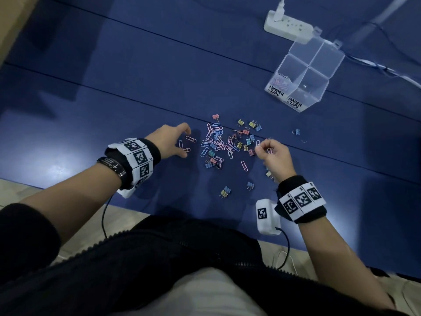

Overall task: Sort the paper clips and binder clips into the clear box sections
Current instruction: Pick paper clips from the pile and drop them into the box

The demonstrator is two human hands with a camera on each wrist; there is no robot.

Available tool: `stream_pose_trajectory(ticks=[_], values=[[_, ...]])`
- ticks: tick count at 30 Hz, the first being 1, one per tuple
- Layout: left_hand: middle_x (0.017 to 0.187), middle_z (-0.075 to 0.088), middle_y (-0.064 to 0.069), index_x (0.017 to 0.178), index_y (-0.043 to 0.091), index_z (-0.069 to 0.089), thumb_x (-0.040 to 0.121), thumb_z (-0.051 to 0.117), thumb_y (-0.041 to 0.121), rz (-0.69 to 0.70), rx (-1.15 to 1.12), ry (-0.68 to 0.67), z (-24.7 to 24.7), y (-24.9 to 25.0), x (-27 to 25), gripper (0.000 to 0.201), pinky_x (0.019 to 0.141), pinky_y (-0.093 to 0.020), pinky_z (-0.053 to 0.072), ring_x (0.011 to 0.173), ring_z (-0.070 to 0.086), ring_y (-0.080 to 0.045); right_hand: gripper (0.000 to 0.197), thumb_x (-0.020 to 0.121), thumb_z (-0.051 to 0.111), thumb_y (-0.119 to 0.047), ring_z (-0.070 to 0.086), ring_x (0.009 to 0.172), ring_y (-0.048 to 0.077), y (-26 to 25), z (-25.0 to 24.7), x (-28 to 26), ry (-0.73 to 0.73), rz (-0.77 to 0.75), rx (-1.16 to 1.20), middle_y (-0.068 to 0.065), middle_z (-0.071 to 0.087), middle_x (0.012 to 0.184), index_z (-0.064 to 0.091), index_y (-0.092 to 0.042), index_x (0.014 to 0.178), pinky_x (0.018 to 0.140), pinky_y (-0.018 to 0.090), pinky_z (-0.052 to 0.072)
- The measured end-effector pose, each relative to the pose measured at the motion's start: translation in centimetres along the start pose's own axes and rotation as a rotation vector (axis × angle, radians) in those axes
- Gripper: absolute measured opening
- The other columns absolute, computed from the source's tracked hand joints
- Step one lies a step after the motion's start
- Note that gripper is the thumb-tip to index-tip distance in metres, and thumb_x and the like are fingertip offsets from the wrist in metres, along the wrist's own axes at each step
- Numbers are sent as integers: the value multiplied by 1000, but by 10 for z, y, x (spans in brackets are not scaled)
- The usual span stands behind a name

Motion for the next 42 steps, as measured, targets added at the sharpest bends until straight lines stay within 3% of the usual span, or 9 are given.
stream_pose_trajectory(ticks=[3, 8, 14, 20, 23, 26, 30, 37, 42], values=[[68, 39, 6, 110, 12, 55, 77, 74, 18, 45, 5, -26, 0, 1, 4, 39, 68, -26, 36, 78, 47, -22, 30, 92, 43, 2, 36, 42, -2, -4, 3, -3, -64, 63, 157, 1, 57, 65, 42, -18, 70, 39, 8, 27], [64, 43, 11, 89, 10, 60, 85, 64, 19, 120, 98, -122, 0, 2, 5, 10, 53, -16, 33, 78, 47, -16, 30, 93, 38, 5, 34, 38, 2, -4, 2, -7, -176, 118, 302, -7, 63, 50, 48, -23, 89, 40, 14, 24], [64, 46, 5, 61, 22, 38, 91, 51, 20, 122, 157, -150, 1, 5, 2, 33, 59, -26, 36, 71, 45, -19, 26, 89, 32, -9, 38, 42, 7, 1, 0, -18, -266, 347, 531, 0, 60, 60, 48, -13, 68, 38, 16, 26], [31, 24, 9, 38, 17, 32, 54, 41, 3, -51, -915, -158, -4, 15, 2, 23, 37, -5, 19, 27, 20, -6, 47, 96, 39, -32, 28, 44, 12, 7, 8, -17, -66, 275, 34, -1, 33, 52, 35, -17, 52, 43, 18, 22], [30, 23, 8, 31, 21, 30, 51, 34, -7, -23, -1101, -157, -2, 23, 4, 35, 37, -3, 21, 26, 18, -4, 33, 95, 43, -32, 45, 69, 20, 6, 12, -20, -58, 124, -441, 4, 50, 72, 46, -10, 71, 66, 27, 31], [30, 23, 8, 32, 22, 28, 64, 29, -19, -5, -1052, -134, 2, 27, 6, 52, 37, -2, 20, 27, 17, -3, 26, 85, 62, -30, 47, 84, 21, 7, 16, -23, -152, 143, -574, 4, 51, 88, 45, -11, 88, 74, 29, 36], [33, 22, 9, 51, 14, 23, 69, 18, -25, -33, -1068, -82, 2, 28, 7, 43, 37, -2, 19, 27, 16, -2, 16, 85, 61, -22, 55, 86, 27, 9, 23, -20, -123, 135, -658, 5, 55, 86, 48, -13, 81, 75, 32, 41], [38, 32, 7, 58, 16, 30, 78, 45, -17, -32, -583, -52, -8, 7, 6, 41, 29, -10, 21, 35, 26, -12, 14, 89, 48, -18, 49, 72, 21, 0, 27, -22, -251, 92, -615, 0, 49, 70, 46, -11, 77, 66, 28, 37], [72, 46, 2, 91, 14, 55, 76, 71, 9, -24, 51, -33, -13, -1, -4, 23, 65, -24, 38, 74, 45, -19, 26, 88, 42, -9, 35, 37, 3, -10, 35, -19, -255, 194, -74, 1, 45, 58, 36, -17, 64, 37, 17, 26]])
Point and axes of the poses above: each hand's wrist, its own x-axis towards the middle knuckle, its own z-axis out of the palm, y = z × x, the point moved 1 cm from there along x, towards the middle knuckle
